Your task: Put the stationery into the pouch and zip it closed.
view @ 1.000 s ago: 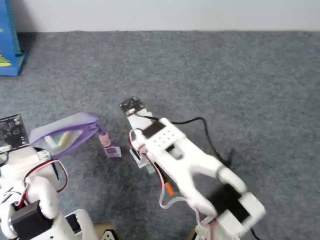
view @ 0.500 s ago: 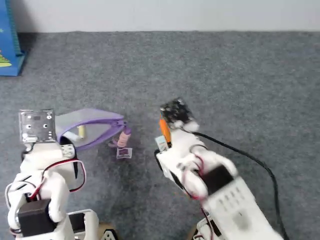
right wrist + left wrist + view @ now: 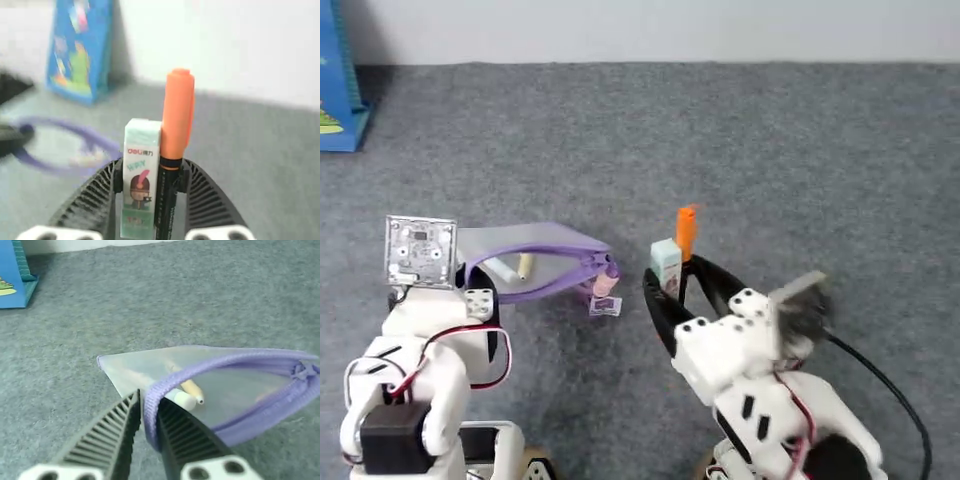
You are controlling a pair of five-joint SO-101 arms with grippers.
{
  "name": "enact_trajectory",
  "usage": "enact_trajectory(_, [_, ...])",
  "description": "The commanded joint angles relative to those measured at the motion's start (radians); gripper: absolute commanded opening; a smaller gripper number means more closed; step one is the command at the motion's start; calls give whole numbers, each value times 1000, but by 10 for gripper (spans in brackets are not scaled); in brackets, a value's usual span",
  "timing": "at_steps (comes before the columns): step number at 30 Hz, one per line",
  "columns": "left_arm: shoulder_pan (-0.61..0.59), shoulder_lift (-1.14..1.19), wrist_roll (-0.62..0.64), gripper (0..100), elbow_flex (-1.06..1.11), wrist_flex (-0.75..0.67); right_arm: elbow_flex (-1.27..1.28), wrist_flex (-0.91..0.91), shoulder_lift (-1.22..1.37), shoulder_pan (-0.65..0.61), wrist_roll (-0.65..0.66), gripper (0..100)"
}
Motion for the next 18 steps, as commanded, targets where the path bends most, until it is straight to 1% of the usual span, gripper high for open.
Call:
enact_trajectory(1, [14,-9,12,13,-71,3,-6,-116,-47,-64,-28,8])
enact_trajectory(3, [14,-9,12,13,-70,3,0,-186,-51,-134,-25,8])
enact_trajectory(5, [12,-9,12,13,-68,3,25,-275,-50,-179,-23,8])
enact_trajectory(10, [9,-9,12,13,-65,5,172,-575,-48,-186,-15,8])
enact_trajectory(14, [9,-9,12,13,-45,2,308,-805,-48,-188,32,8])
enact_trajectory(18, [9,-11,12,13,-41,0,351,-923,-33,-188,31,8])
